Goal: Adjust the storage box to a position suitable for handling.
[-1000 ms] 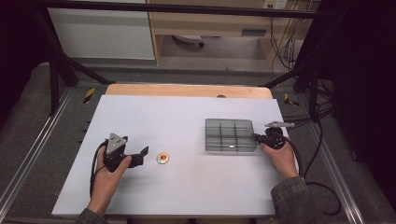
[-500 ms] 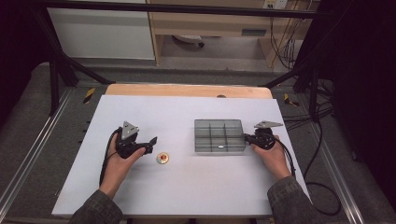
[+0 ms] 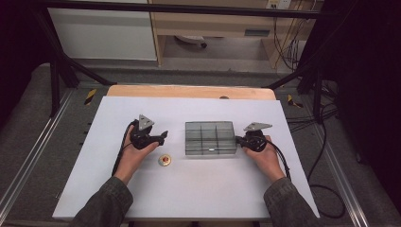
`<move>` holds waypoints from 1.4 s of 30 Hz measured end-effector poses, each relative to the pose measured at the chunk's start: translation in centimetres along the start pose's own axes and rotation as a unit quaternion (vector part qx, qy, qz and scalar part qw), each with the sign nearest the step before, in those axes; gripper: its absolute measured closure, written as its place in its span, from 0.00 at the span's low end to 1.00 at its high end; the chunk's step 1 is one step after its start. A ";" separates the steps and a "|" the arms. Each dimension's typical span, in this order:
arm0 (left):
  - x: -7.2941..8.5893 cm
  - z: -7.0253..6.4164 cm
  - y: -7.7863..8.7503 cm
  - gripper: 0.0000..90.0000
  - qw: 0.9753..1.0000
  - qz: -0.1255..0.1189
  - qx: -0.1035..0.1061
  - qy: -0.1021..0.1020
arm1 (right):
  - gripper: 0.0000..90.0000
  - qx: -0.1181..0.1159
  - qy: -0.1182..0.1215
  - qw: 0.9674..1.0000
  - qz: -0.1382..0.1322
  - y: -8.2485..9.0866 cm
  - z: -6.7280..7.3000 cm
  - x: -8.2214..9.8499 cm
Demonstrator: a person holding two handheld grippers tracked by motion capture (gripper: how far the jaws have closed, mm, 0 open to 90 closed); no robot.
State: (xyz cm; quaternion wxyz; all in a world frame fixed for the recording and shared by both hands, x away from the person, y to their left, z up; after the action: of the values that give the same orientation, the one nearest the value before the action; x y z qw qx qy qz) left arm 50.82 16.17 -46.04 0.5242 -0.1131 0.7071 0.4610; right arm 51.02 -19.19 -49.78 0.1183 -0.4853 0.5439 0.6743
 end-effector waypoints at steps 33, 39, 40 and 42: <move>-1.0 0.0 -7.0 1.00 0.996 0.032 0.072 -0.042 | 1.00 -0.033 0.034 0.999 -0.008 -0.2 3.5 -0.6; -0.9 -0.2 -7.0 1.00 0.996 0.033 0.074 -0.035 | 1.00 -0.034 0.032 0.999 -0.005 0.1 3.7 -0.5; -0.9 -0.3 -7.0 1.00 0.996 0.035 0.075 -0.035 | 1.00 -0.036 0.030 0.999 -0.004 0.2 3.7 -0.3; -0.8 -0.5 -7.0 1.00 0.996 0.038 0.076 -0.037 | 1.00 -0.038 0.027 0.999 -0.003 0.4 3.8 -0.2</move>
State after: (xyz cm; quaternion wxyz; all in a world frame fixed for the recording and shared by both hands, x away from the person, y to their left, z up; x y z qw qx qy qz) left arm 55.36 11.70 -49.04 0.5395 -0.0288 0.7239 0.4290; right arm 48.84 -16.06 -49.64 0.0871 -0.5096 0.5191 0.6806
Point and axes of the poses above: each handheld gripper's, and its own axes: y roughly backward along the jaws, x roughly out of its underside, z roughly to its left, the point moved 6 cm from there along -y, roughly forward along the jaws, and after that the axes turned 10 degrees about x, right-handed, at the moved point
